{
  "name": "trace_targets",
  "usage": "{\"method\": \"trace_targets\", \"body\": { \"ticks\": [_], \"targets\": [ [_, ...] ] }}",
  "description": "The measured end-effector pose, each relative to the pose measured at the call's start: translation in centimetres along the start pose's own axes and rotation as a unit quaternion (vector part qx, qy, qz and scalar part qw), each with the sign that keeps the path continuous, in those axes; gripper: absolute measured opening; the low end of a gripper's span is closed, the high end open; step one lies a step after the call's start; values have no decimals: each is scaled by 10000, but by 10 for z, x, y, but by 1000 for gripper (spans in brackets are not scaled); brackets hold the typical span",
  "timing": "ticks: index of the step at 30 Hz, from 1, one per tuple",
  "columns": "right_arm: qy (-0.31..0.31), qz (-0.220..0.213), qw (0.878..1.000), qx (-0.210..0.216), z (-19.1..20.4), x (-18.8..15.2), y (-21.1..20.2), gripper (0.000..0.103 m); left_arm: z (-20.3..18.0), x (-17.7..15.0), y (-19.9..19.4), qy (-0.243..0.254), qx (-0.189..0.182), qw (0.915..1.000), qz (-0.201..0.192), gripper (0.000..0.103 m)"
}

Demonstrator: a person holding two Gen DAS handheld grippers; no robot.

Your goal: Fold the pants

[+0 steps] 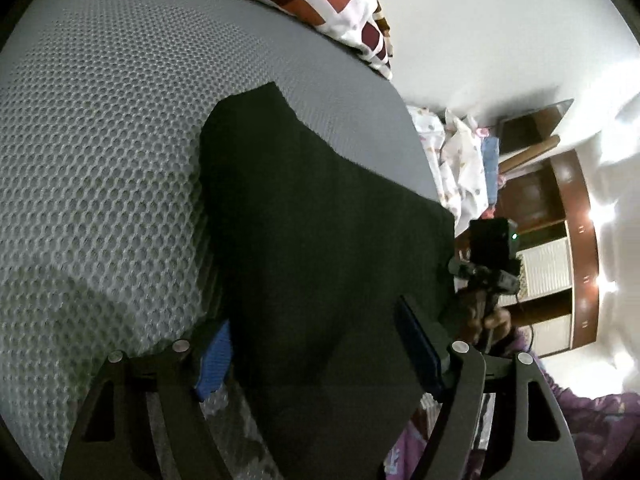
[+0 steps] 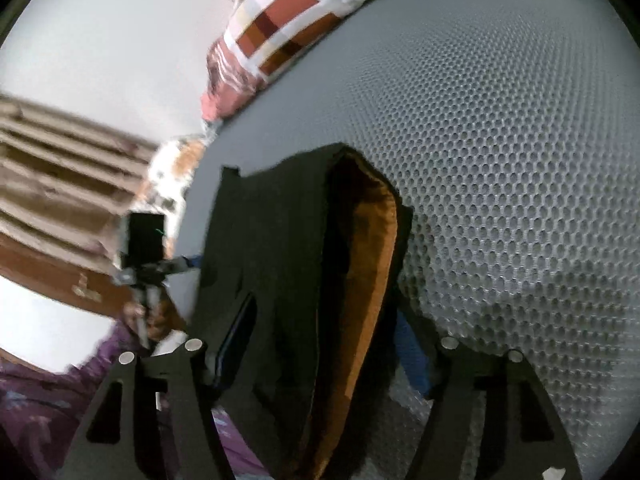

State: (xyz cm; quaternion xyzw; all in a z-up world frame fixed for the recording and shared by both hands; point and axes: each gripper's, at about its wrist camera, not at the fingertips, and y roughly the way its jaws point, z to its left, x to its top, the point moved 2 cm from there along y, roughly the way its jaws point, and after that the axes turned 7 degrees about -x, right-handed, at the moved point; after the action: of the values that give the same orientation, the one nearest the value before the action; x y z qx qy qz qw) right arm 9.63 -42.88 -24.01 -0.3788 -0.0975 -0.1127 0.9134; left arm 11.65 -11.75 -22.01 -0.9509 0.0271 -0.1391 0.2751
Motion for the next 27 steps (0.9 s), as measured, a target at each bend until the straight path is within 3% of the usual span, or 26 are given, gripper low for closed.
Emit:
{"method": "trace_targets", "body": {
  "ticks": [2, 3, 4, 5, 7, 9, 14, 16, 19, 24, 27],
  "targets": [
    [51, -109, 9999, 72, -2, -1, 0, 63, -6, -3, 2, 283, 188, 9994, 85, 75],
    [-6, -118, 9999, -30, -1, -1, 1, 55, -9, -6, 3, 376, 290, 9988, 102, 71],
    [-43, -115, 9998, -135, -2, -1, 1, 46, -12, -9, 3, 521, 491, 9974, 120, 66],
    [-37, -109, 9998, -156, -3, -2, 1, 44, -14, -11, 3, 609, 615, 9962, 130, 61],
    [25, -93, 9999, -49, -5, -3, 1, 41, -9, -13, 0, 650, 860, 9941, 73, 37],
    [0, -61, 10000, -23, -6, -5, 0, 41, 1, -12, -3, 455, 677, 9967, 56, 33],
    [200, 302, 9992, 177, -16, -3, -6, 42, 10, -15, -9, 230, 375, 9988, 230, 33],
    [262, 552, 9977, 279, -18, -5, -7, 45, 16, -11, -8, 3, 71, 9995, 294, 38],
    [162, 631, 9974, 292, -18, -10, -11, 46, 27, -7, -8, -288, -355, 9985, 313, 39],
    [-9, 373, 9989, 271, -6, -11, -2, 45, 18, -6, 0, -101, -305, 9994, 121, 37],
    [-12, 237, 9995, 210, 0, -11, 5, 37, 15, -8, 6, -41, -160, 9999, 1, 25]
  ]
}}
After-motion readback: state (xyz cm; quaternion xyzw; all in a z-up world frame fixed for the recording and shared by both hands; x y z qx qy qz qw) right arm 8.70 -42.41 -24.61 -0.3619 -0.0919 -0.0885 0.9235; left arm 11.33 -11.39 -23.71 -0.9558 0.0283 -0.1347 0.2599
